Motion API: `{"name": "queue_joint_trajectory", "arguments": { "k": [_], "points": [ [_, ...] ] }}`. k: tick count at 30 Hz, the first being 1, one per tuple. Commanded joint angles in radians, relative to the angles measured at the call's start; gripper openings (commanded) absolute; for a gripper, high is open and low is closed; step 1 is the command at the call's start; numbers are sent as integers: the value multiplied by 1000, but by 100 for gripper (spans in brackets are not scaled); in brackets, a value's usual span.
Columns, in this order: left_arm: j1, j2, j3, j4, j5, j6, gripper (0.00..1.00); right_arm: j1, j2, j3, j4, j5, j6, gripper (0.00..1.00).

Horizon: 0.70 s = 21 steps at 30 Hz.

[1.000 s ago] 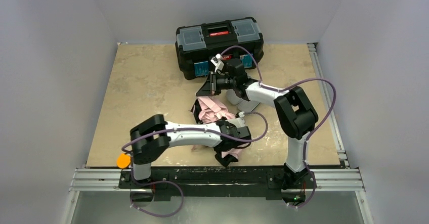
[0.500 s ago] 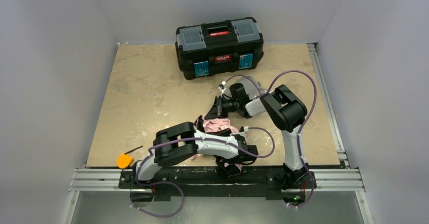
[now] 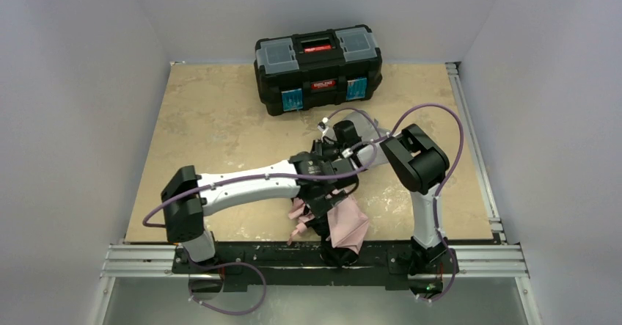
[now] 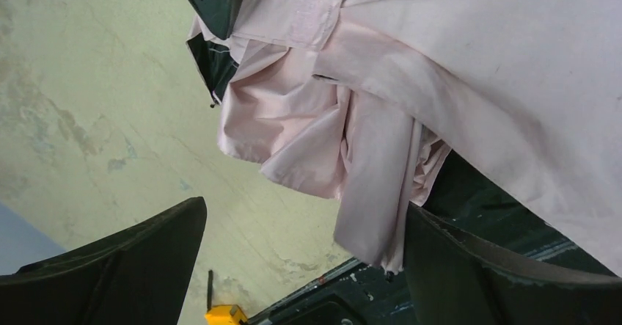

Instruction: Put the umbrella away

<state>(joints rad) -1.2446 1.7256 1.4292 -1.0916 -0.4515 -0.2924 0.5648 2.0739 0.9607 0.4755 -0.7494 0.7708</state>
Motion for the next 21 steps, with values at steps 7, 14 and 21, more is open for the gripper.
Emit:
{"name": "queue_joint_trajectory", "arguments": {
  "k": [7,14,21],
  "points": [
    [78,-141,-144,200,364,23,100,1,-52,5,-71,56,-59,0],
    [104,-52,-279,388,367,14,100,1,-62,22,-118,58,-85,0],
    [134,100,-300,500,331,31,77,1,-52,44,-146,59,-92,0]
  ]
}}
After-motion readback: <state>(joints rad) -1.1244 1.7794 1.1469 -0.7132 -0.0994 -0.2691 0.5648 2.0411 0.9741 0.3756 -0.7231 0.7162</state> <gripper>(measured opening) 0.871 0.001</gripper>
